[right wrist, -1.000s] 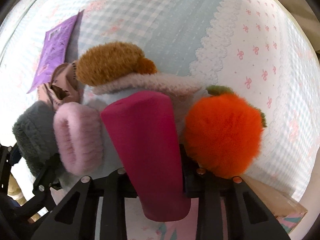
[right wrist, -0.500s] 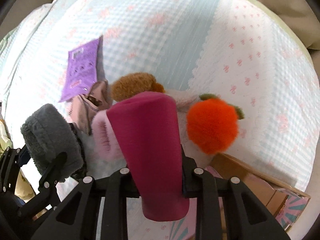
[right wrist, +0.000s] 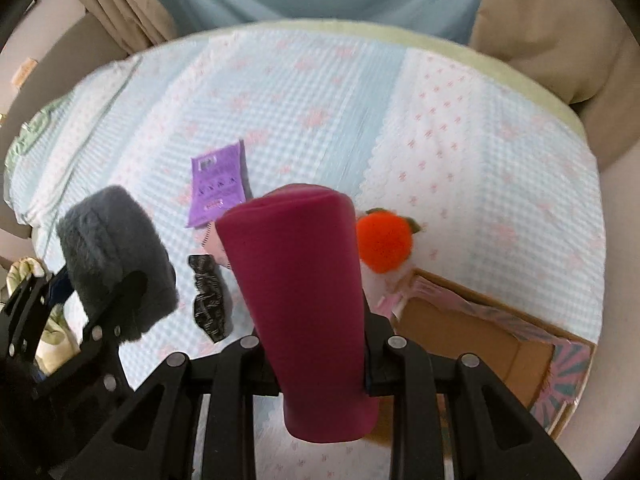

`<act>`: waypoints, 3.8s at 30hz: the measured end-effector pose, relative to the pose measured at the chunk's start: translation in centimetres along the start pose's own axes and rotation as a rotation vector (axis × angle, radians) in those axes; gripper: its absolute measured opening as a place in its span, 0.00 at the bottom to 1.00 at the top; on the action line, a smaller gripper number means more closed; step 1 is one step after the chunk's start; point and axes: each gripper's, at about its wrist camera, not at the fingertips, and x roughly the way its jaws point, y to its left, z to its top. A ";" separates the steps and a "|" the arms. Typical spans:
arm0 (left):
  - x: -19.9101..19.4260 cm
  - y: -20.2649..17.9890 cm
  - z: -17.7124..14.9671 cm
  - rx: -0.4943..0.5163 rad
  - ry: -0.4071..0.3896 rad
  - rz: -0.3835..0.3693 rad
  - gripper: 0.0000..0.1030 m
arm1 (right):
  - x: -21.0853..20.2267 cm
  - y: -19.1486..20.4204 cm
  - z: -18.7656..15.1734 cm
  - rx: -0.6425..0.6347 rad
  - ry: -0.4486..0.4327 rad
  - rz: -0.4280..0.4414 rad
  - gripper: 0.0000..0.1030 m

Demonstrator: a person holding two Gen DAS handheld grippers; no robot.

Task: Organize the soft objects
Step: 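Carry the grey sock and magenta pouch into the box with both tools and release, then withdraw both tools from the box back toward the remaining items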

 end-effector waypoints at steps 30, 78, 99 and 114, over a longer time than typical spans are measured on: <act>-3.8 -25.5 3.9 0.233 0.077 -0.351 0.39 | -8.3 -23.4 -14.4 0.443 -0.016 -0.092 0.24; 3.6 -24.9 -2.1 0.296 0.295 -0.317 0.98 | -3.6 -22.9 -15.6 0.533 0.007 -0.041 1.00; -17.1 -11.2 0.8 0.129 0.013 -0.237 0.98 | -23.4 -8.7 -17.8 0.350 -0.340 -0.226 1.00; -22.7 -3.1 -2.3 -0.088 -0.067 -0.100 0.98 | -24.7 -3.6 -15.8 0.189 -0.435 -0.109 1.00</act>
